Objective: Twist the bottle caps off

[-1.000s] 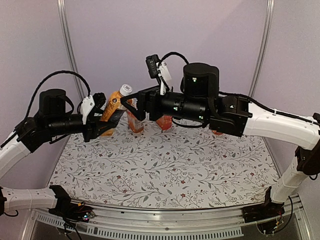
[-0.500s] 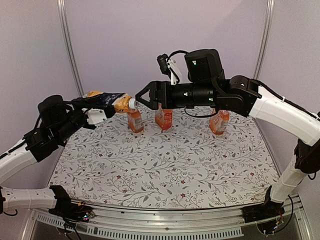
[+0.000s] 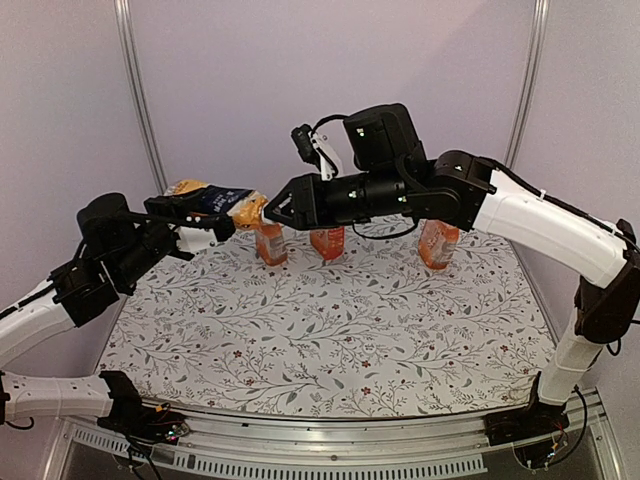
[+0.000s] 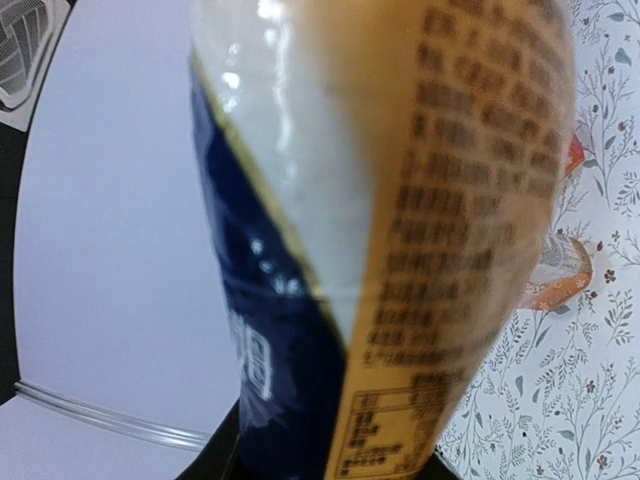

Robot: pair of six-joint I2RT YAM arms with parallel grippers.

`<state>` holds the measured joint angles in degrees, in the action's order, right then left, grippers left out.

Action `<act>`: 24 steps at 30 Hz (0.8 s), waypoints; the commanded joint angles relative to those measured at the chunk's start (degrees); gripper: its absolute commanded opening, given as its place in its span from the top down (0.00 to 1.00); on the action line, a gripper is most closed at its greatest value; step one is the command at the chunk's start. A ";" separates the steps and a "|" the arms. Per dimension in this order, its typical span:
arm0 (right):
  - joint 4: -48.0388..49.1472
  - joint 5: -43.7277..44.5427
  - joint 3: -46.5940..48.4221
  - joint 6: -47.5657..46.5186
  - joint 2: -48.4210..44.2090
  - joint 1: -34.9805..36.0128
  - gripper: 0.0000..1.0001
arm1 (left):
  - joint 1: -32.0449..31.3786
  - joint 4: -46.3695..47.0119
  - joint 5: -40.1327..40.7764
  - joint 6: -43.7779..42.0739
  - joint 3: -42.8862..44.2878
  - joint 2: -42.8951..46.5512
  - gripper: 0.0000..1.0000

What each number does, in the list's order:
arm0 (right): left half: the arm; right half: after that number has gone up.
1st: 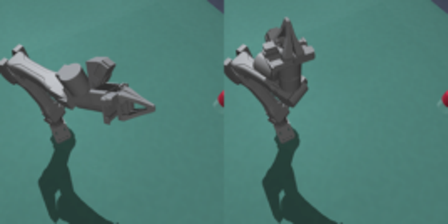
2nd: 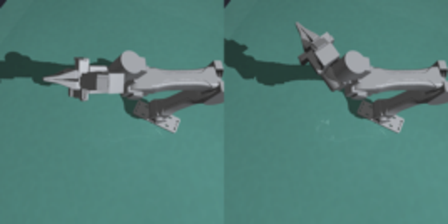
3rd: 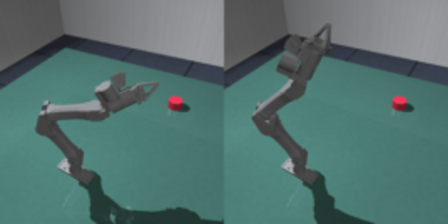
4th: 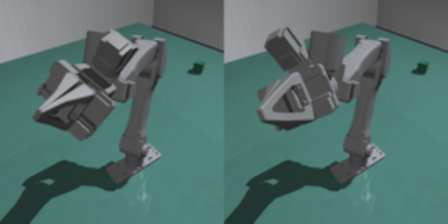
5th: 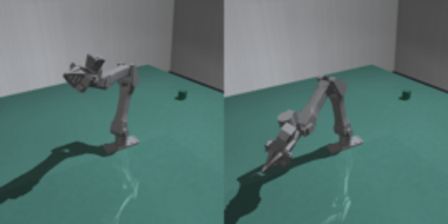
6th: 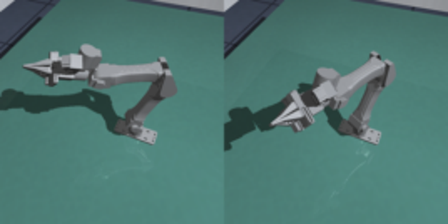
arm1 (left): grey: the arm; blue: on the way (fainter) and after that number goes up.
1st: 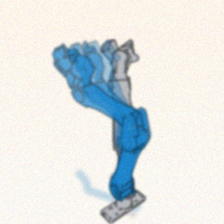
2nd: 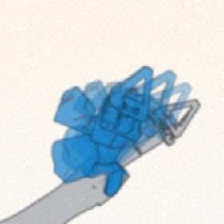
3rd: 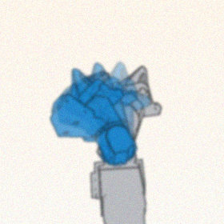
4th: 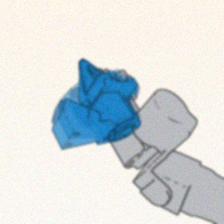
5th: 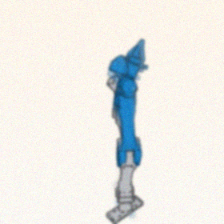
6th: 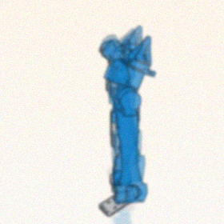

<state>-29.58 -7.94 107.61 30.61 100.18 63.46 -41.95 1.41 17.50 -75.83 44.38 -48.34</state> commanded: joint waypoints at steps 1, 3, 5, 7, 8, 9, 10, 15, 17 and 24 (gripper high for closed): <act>0.52 -1.85 1.02 0.09 1.36 0.01 0.59 | -1.16 0.81 0.65 0.69 -0.39 0.03 0.88; 0.52 -1.37 0.98 0.08 1.55 -0.07 0.58 | -1.28 0.79 0.46 0.68 -0.43 0.20 0.88; 0.75 -1.20 1.01 -0.09 1.67 -0.23 0.59 | -1.37 0.72 0.48 1.14 -0.37 0.26 0.88; 1.00 -1.07 0.93 -0.18 1.70 -0.40 0.59 | -1.38 0.49 0.44 1.69 -0.18 0.26 0.88; 1.05 -0.98 0.93 -0.24 1.75 -0.48 0.59 | -1.44 0.38 0.43 1.84 -0.10 0.29 0.88; 1.10 -0.94 0.86 -0.23 1.89 -0.64 0.59 | -1.46 0.23 0.43 1.97 0.04 0.32 0.88; 1.25 -1.10 0.77 -0.27 1.98 -0.72 0.61 | -1.46 0.09 0.36 2.02 0.15 0.30 0.88; 2.92 -2.39 0.00 -0.83 1.71 -0.73 0.87 | -1.46 -0.86 -0.07 2.83 0.31 0.64 0.88; 3.98 -4.39 -0.89 -1.71 1.24 -0.75 1.00 | -1.46 -4.30 -2.19 5.48 1.48 1.05 0.88; -4.80 -4.15 -1.56 -27.00 -1.70 5.30 1.00 | -1.55 -37.85 -24.71 31.51 13.23 0.38 0.96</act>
<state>-29.19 -11.68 107.04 25.15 100.88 63.83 -42.26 -18.13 12.05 -62.39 52.42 -47.70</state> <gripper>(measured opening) 0.220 0.326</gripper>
